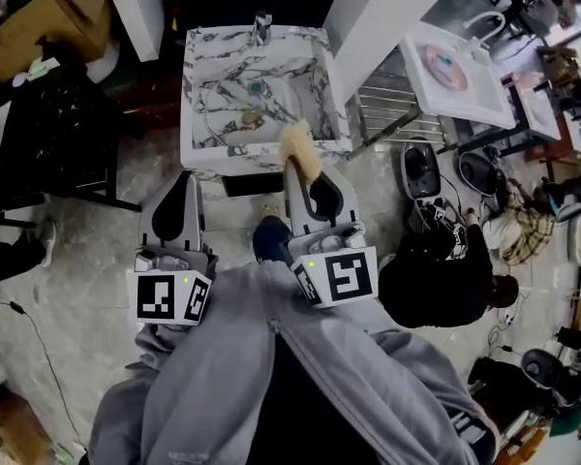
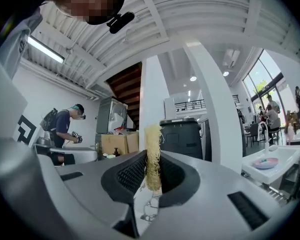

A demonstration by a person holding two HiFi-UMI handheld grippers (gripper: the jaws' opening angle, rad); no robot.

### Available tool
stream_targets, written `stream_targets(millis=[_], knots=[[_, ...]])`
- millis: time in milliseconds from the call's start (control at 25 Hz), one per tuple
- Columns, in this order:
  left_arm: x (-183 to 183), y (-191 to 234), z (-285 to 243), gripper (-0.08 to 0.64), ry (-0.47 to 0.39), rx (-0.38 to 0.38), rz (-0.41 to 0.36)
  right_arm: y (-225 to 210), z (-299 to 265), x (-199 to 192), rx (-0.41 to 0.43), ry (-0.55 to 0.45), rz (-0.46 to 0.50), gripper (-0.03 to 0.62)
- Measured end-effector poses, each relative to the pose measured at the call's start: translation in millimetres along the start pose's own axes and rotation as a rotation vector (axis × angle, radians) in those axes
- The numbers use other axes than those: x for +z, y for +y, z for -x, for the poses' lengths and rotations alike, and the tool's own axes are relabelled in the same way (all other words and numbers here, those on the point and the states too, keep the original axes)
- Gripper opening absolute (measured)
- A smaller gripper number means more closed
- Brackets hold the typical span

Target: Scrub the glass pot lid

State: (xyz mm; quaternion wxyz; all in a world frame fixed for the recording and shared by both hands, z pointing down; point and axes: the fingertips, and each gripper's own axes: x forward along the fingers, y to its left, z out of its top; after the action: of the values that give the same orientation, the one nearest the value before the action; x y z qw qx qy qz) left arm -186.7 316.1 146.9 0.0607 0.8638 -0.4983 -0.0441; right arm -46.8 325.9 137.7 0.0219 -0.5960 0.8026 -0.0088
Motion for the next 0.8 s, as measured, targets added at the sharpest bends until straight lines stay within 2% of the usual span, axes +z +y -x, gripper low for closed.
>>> stream_targets(millis=[240, 400, 600, 800], knots=[[3.5, 6.4, -104.9, 0.014, 0.001, 0.097, -0.005, -81.0, -85.3, -0.4, 0.095, 0.029, 0.001, 0.060], [11.9, 12.4, -149.5, 0.014, -0.010, 0.172, -0.043, -123.7, -132.3, -3.4, 0.153, 0.032, -0.016, 0.060], [7.2, 24.3, -190.3, 0.014, 0.010, 0.246, -0.035, -149.0, -174.1, -10.9, 0.215, 0.041, -0.028, 0.060], [-10.8, 30.6, -228.9, 0.014, 0.040, 0.265, -0.020, -168.5, -203.4, -30.9, 0.271, 0.087, -0.016, 0.060]])
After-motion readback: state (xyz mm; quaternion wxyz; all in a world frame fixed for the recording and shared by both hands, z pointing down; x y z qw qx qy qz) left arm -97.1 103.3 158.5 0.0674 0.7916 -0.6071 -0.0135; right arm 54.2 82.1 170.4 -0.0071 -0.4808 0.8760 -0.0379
